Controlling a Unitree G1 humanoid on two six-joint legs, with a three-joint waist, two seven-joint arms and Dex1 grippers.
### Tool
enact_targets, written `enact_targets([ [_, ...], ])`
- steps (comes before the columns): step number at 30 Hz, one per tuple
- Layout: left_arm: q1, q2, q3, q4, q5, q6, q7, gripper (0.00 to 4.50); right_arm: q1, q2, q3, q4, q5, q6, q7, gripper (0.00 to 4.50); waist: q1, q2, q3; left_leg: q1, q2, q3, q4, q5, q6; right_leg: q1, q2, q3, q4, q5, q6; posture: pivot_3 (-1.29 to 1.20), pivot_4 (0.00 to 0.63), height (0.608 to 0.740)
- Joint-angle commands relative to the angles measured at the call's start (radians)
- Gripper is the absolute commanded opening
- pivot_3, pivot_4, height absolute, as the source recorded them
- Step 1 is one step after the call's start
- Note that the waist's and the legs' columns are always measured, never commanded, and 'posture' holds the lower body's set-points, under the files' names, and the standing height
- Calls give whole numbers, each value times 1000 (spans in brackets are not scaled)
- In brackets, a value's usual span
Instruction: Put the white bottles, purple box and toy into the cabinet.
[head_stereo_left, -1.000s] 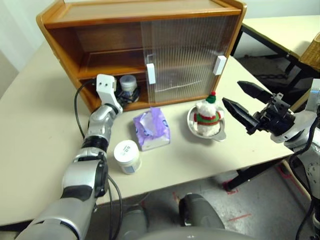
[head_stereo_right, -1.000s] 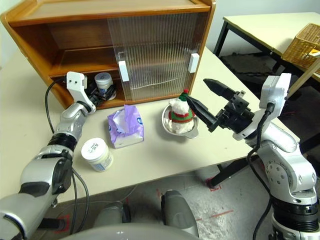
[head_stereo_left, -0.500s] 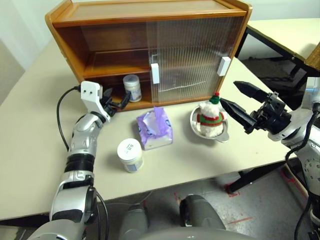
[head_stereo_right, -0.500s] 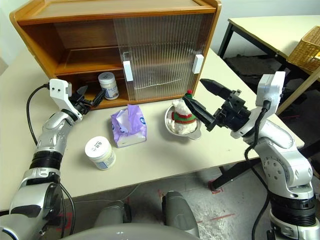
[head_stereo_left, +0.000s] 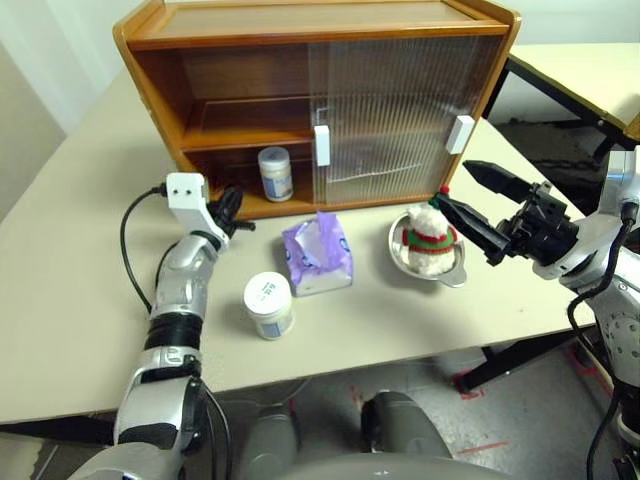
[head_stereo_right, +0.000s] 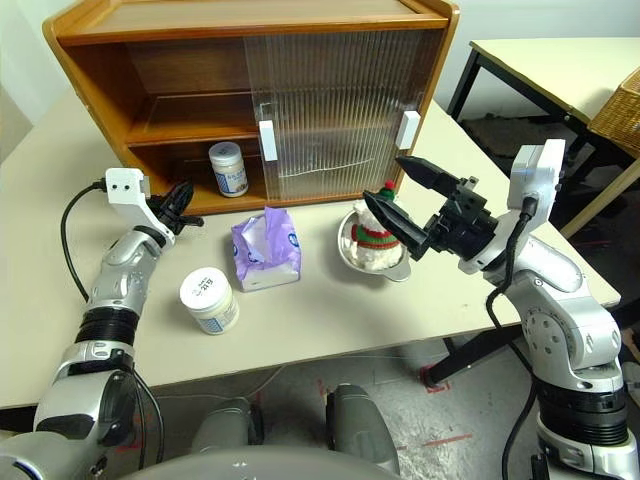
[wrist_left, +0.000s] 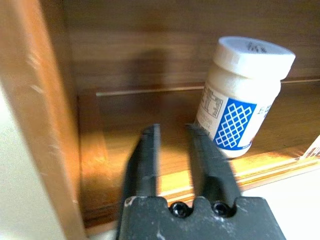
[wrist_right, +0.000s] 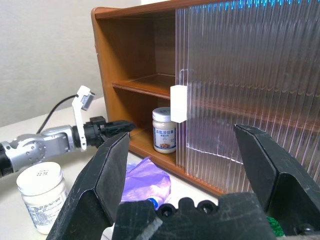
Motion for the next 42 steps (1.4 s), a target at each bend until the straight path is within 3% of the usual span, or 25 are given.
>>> enact_targets([
  [1, -31, -15, -12, 58, 26, -38, 34, 43, 3, -8, -1, -6, -1, 2, -2, 4500, -1, 0, 0, 0, 0, 0, 0, 0, 0, 0, 0, 0, 0, 0, 0, -128, 0, 740],
  [17, -160, -67, -5, 301, 58, -180, 157, 43, 8, -7, -2, -20, 2, 4, -18, 4500, -6, 0, 0, 0, 0, 0, 0, 0, 0, 0, 0, 0, -1, 0, 1, -137, 0, 740],
  [42, -356, -78, -16, 606, 99, -260, 171, 43, 28, -5, -12, -51, 7, 3, -48, 4500, -11, -1, 0, -1, 0, 0, -1, 0, 0, 0, 0, 0, -3, 1, 1, -179, 0, 740],
])
